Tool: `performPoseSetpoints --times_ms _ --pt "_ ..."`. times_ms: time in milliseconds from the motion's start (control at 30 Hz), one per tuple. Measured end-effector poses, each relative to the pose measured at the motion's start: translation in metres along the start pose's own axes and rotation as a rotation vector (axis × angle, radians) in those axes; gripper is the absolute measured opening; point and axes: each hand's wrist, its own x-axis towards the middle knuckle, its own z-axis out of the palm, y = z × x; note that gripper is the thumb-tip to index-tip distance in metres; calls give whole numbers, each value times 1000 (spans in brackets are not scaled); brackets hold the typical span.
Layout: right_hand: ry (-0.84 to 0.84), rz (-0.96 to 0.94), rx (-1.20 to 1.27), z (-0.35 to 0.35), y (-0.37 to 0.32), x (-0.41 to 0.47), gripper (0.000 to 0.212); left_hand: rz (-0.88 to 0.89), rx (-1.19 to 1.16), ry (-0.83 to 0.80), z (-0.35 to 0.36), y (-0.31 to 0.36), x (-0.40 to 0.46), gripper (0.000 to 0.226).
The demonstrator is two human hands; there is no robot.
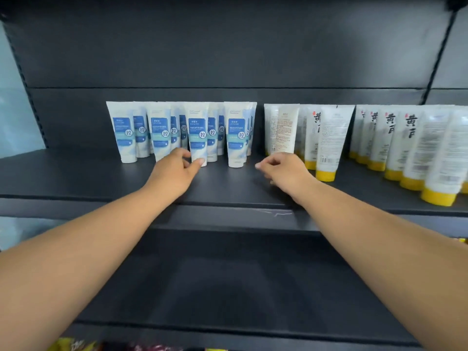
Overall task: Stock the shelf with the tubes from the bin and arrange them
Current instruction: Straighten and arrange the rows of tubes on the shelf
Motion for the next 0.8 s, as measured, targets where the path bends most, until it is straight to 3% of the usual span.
performPoseSetpoints --times_ms 200,467,667,800 --pt "74 57 -122 -60 9 -52 25 135 -33 -103 8 40 -43 38" --pt "138 64 -189 -128 35 -61 38 147 4 -135 37 93 -71 30" --pt "70 22 -182 -147 70 -38 19 6 -11 -14 68 121 -71 28" --pt "22 -5 -138 -148 85 -31 25 -112 -6 23 85 137 -72 31"
